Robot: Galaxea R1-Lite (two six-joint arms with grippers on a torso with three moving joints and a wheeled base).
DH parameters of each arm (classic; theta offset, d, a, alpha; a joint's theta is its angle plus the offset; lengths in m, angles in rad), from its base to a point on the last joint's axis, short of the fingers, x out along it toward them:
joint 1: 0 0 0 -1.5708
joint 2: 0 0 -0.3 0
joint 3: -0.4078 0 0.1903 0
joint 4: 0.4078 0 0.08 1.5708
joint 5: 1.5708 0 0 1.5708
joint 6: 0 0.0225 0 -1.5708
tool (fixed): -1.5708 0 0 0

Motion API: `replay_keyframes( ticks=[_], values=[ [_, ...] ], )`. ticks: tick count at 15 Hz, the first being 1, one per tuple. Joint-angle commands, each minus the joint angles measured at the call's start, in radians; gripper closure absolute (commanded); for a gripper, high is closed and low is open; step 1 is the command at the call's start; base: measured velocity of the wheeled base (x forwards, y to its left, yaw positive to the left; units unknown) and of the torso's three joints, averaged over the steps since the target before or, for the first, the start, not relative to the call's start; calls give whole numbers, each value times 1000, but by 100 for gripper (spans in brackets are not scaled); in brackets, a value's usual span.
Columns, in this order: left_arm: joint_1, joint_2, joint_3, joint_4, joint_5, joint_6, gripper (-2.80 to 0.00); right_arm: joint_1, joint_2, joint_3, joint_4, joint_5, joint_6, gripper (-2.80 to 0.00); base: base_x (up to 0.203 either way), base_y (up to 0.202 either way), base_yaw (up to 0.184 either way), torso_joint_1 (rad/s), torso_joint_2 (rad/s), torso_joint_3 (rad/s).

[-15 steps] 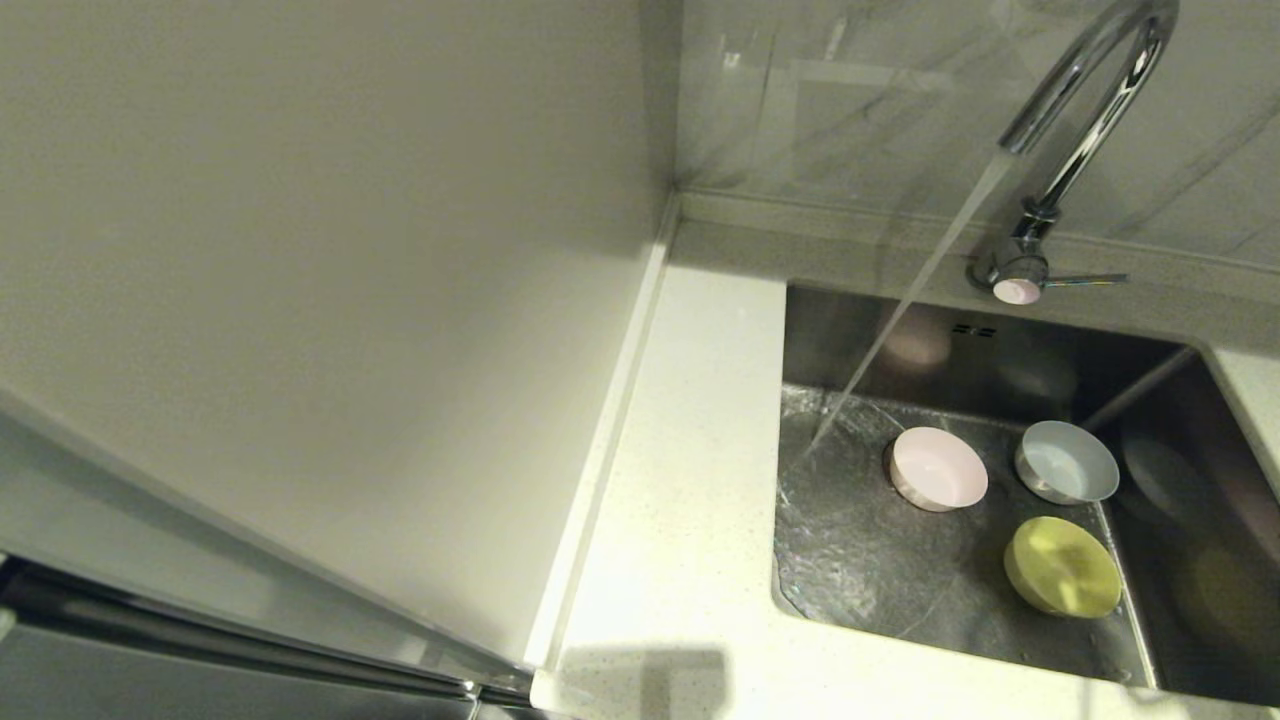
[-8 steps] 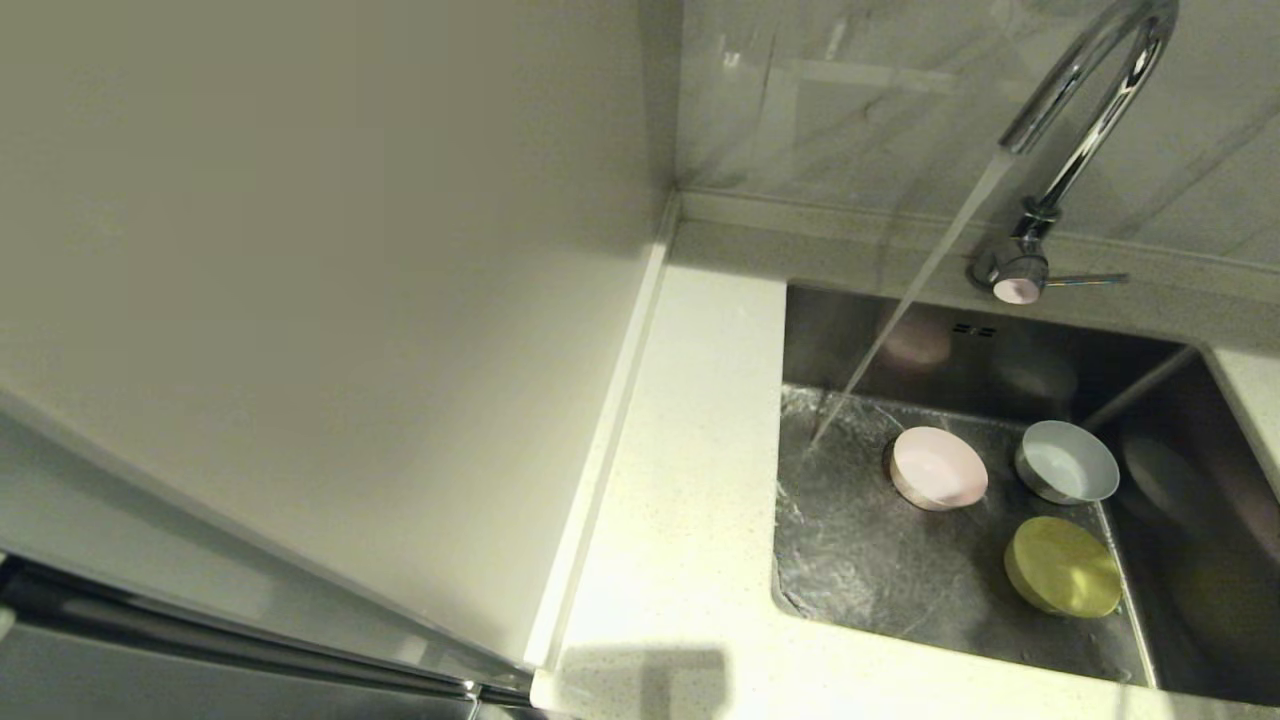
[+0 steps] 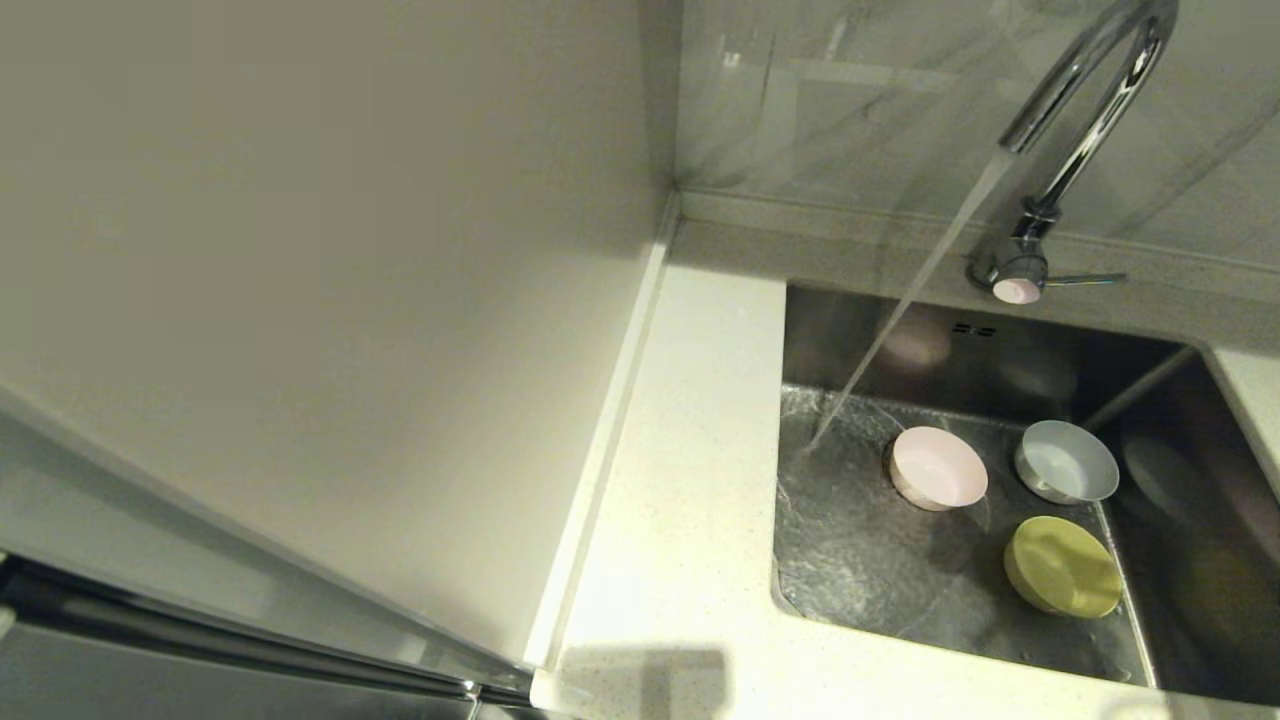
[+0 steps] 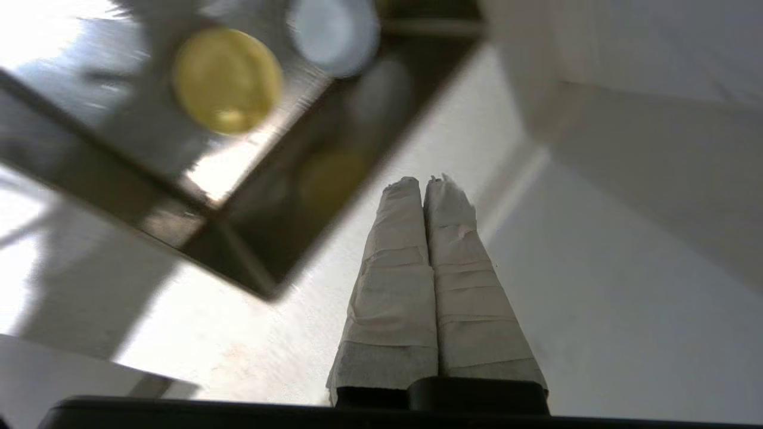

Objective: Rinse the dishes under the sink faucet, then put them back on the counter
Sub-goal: Turn off the faucet

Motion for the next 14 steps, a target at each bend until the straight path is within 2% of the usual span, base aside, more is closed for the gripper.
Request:
replay_keyframes(
  ticks=[1,2,3,5,7,9,10,14],
  values=[
    [0,0,3,0,0,-1,0,1,82,2,4,81,3,0,0,0,0,0,0,0],
    [0,0,3,0,0,-1,0,1,120,-2,-8,120,26,0,0,0,0,0,0,0],
    [0,0,3,0,0,-1,0,1,162,-7,-52,153,85,0,0,0,0,0,0,0],
    [0,0,3,0,0,-1,0,0,252,-11,-252,192,205,0,0,0,0,0,0,0],
    [0,0,3,0,0,-1,0,-2,336,-11,-503,206,260,0,0,0,0,0,0,0],
    [0,0,3,0,0,-1,0,-3,411,0,-675,215,266,0,0,0,0,0,0,0],
    [0,0,3,0,0,-1,0,-3,434,3,-702,216,257,0,0,0,0,0,0,0],
    [0,0,3,0,0,-1,0,-44,462,10,-675,216,216,0,0,0,0,0,0,0]
  ],
)
